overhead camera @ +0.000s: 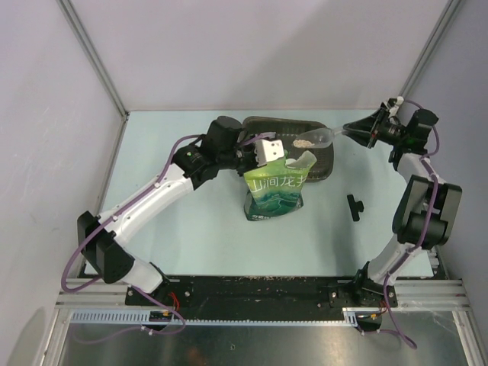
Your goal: Fill the litter box with clean litter
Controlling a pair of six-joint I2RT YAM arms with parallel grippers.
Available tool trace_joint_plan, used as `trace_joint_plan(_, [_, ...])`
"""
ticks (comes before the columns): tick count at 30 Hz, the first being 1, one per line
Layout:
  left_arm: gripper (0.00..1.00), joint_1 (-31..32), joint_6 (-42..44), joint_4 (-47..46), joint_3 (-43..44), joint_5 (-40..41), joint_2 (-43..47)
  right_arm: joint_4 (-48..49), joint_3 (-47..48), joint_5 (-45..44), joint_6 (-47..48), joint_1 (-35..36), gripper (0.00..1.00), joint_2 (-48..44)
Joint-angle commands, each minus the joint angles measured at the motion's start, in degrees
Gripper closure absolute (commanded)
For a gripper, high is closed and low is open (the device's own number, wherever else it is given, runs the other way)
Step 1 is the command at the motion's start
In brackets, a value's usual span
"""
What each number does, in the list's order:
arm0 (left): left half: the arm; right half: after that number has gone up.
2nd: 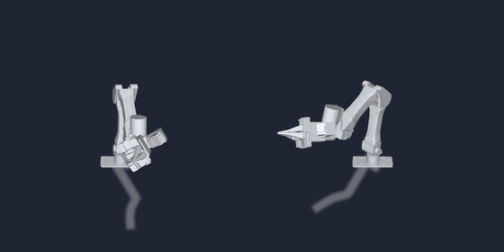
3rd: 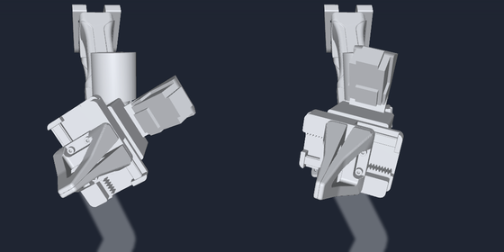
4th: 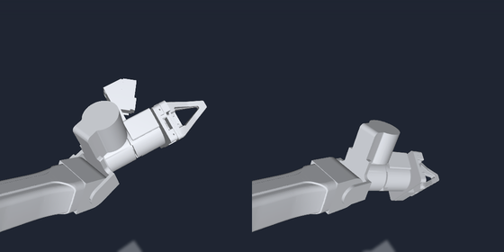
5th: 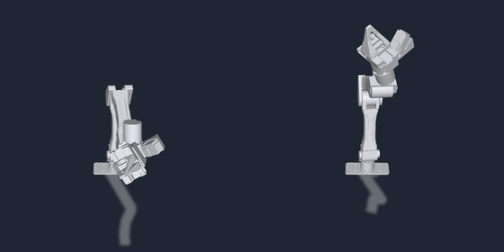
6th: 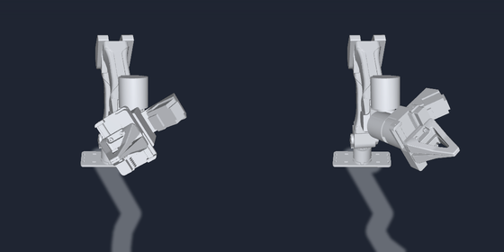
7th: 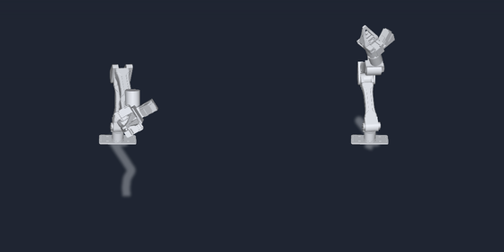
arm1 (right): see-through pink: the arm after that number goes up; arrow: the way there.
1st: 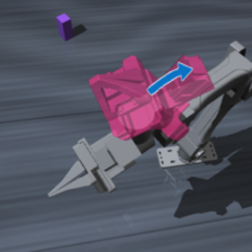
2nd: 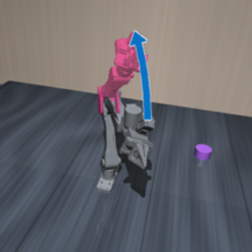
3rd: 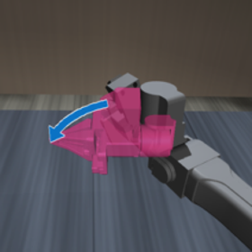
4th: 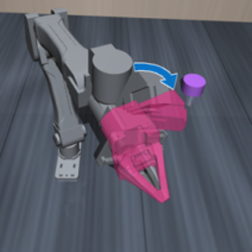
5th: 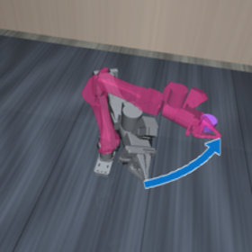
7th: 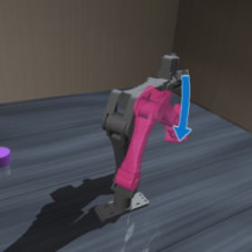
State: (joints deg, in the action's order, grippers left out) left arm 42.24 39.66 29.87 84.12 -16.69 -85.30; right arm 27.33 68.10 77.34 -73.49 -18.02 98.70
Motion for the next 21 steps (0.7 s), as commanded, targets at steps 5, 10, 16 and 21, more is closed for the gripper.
trace_joint_plan(5, [1.00, -0.5, 1.9, -1.0, -0.6, 4.6, 1.6, -8.2, 14.6, -12.9, 18.6, 1.4, 1.00, 13.1])
trace_joint_plan(10, [1.00, -0.5, 3.1, -1.1, -2.0, 6.7, 3.3, -31.9, 30.5, -22.6, 40.1, 4.1, 1.00, 18.3])
trace_joint_plan(16, [1.00, -1.6, 3.1, -1.1, -2.0, 7.4, 4.3, -45.2, 39.2, -35.9, 59.5, 9.9, 1.00, 18.2])
trace_joint_plan(21, [1.00, -3.0, 1.8, -1.2, -0.8, 6.1, 4.7, -51.2, 40.0, -46.7, 73.2, 15.6, 1.00, 14.0])
